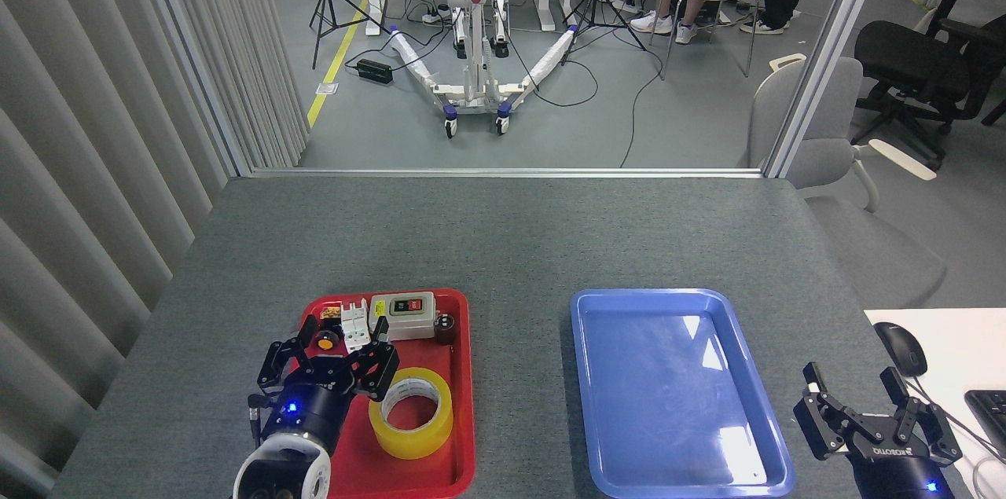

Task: Place and move tape with both arms
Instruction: 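Move the left hand over the yellow tape roll in the red tray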

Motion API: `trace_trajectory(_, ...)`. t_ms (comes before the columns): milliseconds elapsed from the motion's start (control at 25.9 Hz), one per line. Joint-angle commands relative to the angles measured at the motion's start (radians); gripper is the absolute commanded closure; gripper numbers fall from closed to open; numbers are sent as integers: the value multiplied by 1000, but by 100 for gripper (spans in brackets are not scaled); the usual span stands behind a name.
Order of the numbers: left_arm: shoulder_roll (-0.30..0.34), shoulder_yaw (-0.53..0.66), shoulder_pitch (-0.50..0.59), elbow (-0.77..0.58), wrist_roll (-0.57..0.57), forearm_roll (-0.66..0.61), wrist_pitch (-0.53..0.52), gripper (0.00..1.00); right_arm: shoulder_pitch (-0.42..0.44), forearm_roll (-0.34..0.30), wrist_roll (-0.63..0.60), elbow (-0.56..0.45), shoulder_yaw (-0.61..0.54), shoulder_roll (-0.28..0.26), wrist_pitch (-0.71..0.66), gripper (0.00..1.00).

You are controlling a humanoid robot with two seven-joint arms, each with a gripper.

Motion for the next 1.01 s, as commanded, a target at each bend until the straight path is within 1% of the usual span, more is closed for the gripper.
trace_trajectory(0,-2,1,-61,-11,-342,4,66,0,0,0,-1,0,0,0,1,1)
trace_trajectory(77,-2,-5,-107,-36,-584,4,181,0,0,0,-1,0,0,-2,1,1)
trace_trajectory(116,-3,-10,-127,-37,-685,6,241,0,0,2,-1,0,0,-2,1,1)
trace_trajectory(193,0,-30,-157,-37,-834,27,303,0,0,2,-1,0,2,-2,1,1)
trace_trajectory(387,12,-34,-188,-37,-1043,112,323,0,3,2,-1,1,2,-2,1,1)
trace_trajectory(503,28,-34,-206,-30,-1161,138,325,0,3,2,-1,0,2,-2,1,1)
trace_trajectory(580,29,-36,-210,-28,-1207,145,325,0,3,2,-1,0,2,-2,1,1)
trace_trajectory(967,29,-57,-233,47,-1204,135,323,0,3,2,-1,1,0,-2,1,1)
